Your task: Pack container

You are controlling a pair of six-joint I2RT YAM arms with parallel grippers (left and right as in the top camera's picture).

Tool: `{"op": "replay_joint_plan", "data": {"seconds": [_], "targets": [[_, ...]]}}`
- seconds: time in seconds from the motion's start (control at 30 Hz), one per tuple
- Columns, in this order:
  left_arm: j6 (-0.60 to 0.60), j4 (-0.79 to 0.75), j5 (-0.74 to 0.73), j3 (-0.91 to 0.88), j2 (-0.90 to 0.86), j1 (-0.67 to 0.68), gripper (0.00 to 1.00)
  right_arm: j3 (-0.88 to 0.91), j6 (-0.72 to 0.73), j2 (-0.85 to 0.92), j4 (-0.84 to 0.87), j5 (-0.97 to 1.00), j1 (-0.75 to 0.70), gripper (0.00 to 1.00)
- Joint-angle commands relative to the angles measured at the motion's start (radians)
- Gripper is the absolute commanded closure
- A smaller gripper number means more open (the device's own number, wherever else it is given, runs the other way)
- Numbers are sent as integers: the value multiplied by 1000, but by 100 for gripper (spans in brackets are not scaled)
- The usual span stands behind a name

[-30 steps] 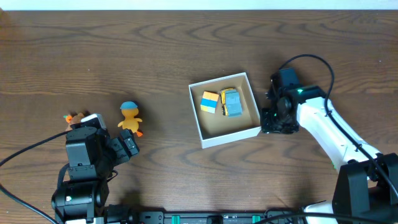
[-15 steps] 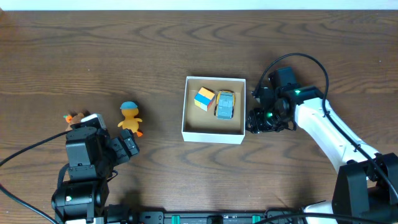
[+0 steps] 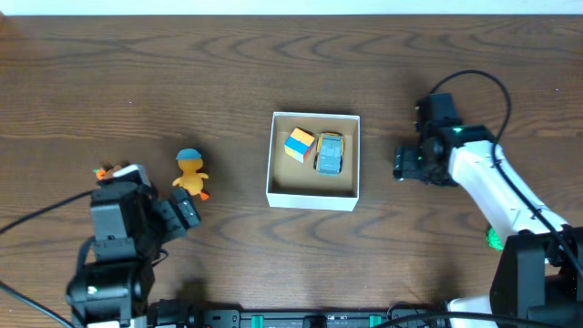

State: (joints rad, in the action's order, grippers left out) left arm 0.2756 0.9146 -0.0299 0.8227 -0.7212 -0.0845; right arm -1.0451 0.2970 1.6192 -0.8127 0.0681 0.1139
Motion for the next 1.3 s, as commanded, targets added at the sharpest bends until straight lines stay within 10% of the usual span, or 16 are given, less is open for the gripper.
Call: {"op": "replay_joint_plan", "data": {"seconds": [0.0,0.93,1.27], "targets": [[45,69,177,159,-114,-30,2,-8,3,0,3,-45,-78,19],[96,-67,33,285,-1017,-376,0,-8,-43,0,-29,-84,-122,16],[96,-57,0,285,-1028,-376,49,-8,-44,0,-34,-84,-122,16]]}}
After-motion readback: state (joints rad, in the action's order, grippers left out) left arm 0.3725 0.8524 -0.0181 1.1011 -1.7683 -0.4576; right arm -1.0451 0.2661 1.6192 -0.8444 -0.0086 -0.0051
